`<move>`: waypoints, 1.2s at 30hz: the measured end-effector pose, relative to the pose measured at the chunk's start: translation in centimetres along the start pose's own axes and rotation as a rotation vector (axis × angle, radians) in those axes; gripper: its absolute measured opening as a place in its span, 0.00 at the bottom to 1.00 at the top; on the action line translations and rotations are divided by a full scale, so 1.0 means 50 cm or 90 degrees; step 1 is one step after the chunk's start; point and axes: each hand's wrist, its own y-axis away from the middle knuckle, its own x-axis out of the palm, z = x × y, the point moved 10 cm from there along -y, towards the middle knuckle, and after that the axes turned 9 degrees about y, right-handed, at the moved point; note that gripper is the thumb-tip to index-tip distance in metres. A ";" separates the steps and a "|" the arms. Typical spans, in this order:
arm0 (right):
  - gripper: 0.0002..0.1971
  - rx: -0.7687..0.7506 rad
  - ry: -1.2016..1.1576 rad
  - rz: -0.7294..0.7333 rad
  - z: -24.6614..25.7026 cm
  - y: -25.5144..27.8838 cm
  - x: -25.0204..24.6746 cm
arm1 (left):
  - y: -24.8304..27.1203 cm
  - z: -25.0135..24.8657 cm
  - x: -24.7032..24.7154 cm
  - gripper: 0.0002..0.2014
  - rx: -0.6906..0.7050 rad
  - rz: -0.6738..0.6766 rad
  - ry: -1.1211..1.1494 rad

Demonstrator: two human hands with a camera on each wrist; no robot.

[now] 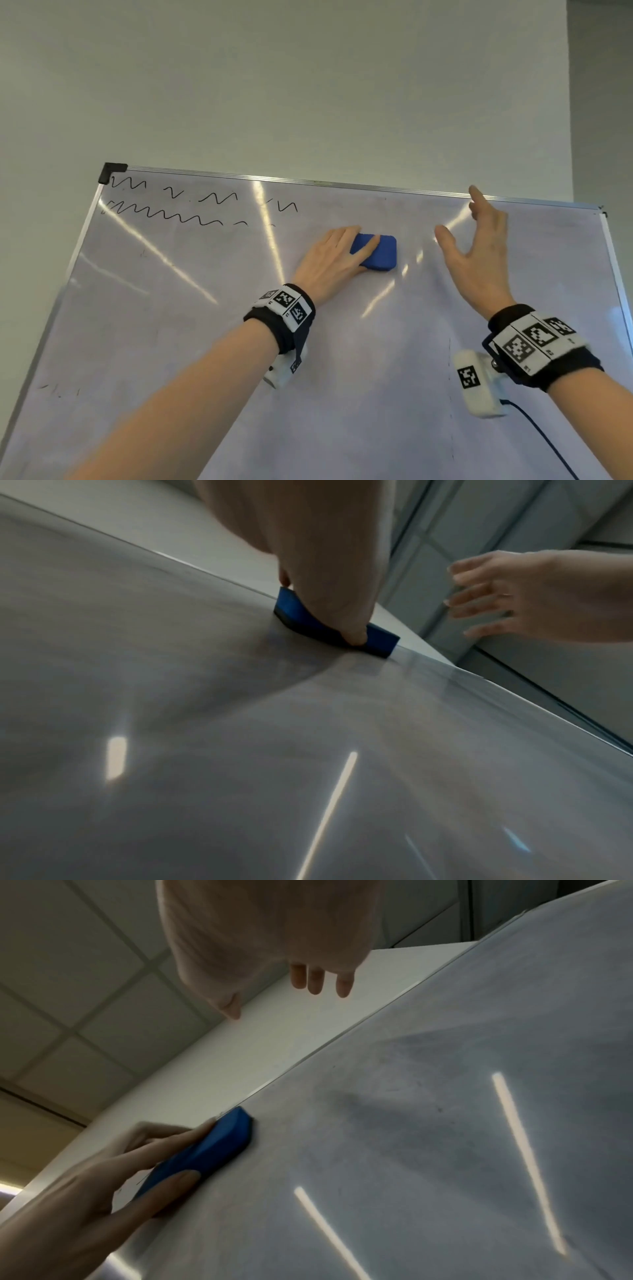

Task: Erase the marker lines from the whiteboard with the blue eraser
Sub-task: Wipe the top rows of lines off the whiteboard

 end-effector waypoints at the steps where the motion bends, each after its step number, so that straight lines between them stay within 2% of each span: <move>1: 0.33 0.000 -0.010 0.004 0.008 -0.002 0.008 | 0.009 0.035 -0.008 0.24 -0.030 -0.015 -0.022; 6: 0.33 -0.039 -0.014 0.045 0.049 0.010 0.045 | 0.090 0.250 -0.082 0.24 -0.286 -0.092 -0.095; 8: 0.33 -0.037 -0.019 0.053 0.061 0.015 0.053 | 0.102 0.276 -0.090 0.25 -0.382 -0.106 -0.084; 10: 0.33 -0.029 -0.030 0.062 0.076 0.018 0.064 | 0.095 0.252 -0.080 0.27 -0.447 -0.114 -0.068; 11: 0.33 -0.029 -0.035 0.064 0.086 0.018 0.071 | 0.084 0.221 -0.070 0.27 -0.434 -0.110 -0.057; 14: 0.32 -0.039 -0.044 0.073 0.125 0.015 0.093 | 0.065 0.116 -0.034 0.27 -0.275 -0.076 -0.051; 17: 0.32 -0.059 -0.054 0.077 0.158 0.012 0.107 | 0.073 0.118 -0.048 0.28 -0.170 -0.071 -0.051; 19: 0.32 -0.071 -0.051 0.081 0.165 0.013 0.106 | 0.090 0.181 -0.073 0.26 -0.206 -0.080 -0.059; 22: 0.32 -0.065 -0.044 0.089 0.152 0.022 0.095 | 0.132 0.291 -0.114 0.25 -0.342 -0.106 -0.049; 25: 0.32 -0.039 -0.038 0.106 0.134 0.033 0.101 | 0.152 0.295 -0.115 0.26 -0.463 -0.113 -0.043; 27: 0.32 -0.030 -0.029 0.122 0.134 0.038 0.122 | 0.143 0.241 -0.094 0.28 -0.442 -0.093 -0.018; 30: 0.32 -0.038 -0.021 0.141 0.159 0.043 0.161 | 0.147 0.161 -0.059 0.29 -0.315 -0.029 -0.010; 32: 0.32 -0.051 -0.025 0.154 0.179 0.048 0.182 | 0.156 0.156 -0.073 0.30 -0.249 -0.027 -0.015; 34: 0.31 -0.069 -0.018 0.166 0.193 0.058 0.192 | 0.176 0.190 -0.093 0.29 -0.254 -0.025 -0.026; 36: 0.31 -0.084 -0.014 0.175 0.195 0.073 0.190 | 0.215 0.252 -0.116 0.27 -0.316 -0.038 -0.044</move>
